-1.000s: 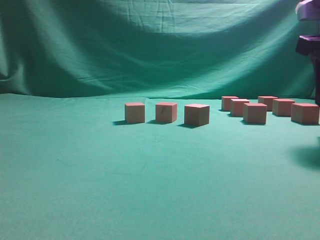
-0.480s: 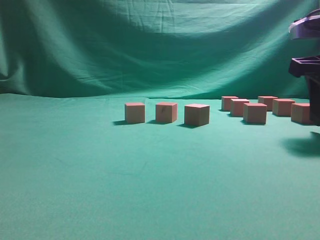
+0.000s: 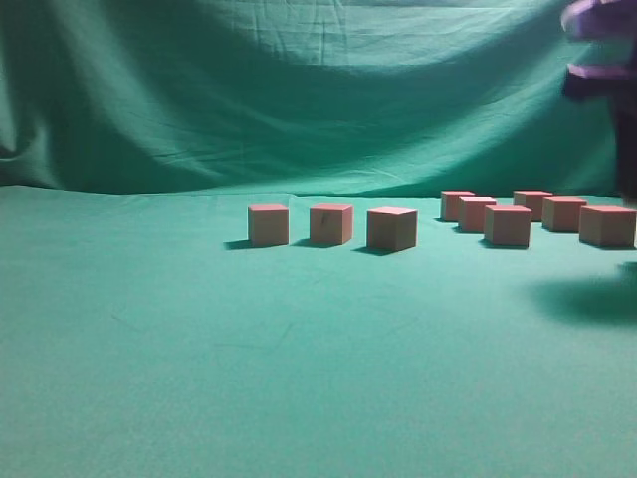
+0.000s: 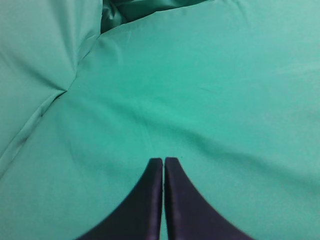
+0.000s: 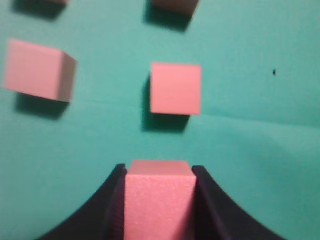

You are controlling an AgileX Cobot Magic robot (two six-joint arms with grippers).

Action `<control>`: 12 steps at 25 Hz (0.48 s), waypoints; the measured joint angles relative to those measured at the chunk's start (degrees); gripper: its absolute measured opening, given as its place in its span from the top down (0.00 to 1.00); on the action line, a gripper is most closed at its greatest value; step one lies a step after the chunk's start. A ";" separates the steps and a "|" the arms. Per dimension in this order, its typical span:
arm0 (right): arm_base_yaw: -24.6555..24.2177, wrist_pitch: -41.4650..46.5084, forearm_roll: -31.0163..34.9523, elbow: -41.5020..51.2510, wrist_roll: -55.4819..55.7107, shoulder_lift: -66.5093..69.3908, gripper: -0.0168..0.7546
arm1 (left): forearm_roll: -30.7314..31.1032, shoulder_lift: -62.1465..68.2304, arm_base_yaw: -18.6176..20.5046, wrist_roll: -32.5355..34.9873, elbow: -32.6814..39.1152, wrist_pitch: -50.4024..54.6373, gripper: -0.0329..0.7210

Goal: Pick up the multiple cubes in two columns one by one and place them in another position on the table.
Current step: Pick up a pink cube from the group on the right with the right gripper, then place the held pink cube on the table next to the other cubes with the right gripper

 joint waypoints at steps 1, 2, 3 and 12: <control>0.84 1.99 0.38 -2.05 -0.59 -0.76 0.65 | 0.00 0.00 0.00 0.00 0.00 0.00 0.96; 2.09 4.30 1.00 -4.22 -2.06 -1.61 0.65 | 0.00 0.00 0.00 0.00 0.00 0.00 0.96; 3.46 6.37 1.94 -5.99 -3.73 -2.31 0.65 | 0.00 0.00 0.00 0.00 0.00 0.00 0.96; 25.03 15.13 7.09 -22.12 -3.42 1.62 0.65 | 0.00 0.00 0.00 0.00 0.00 0.00 0.96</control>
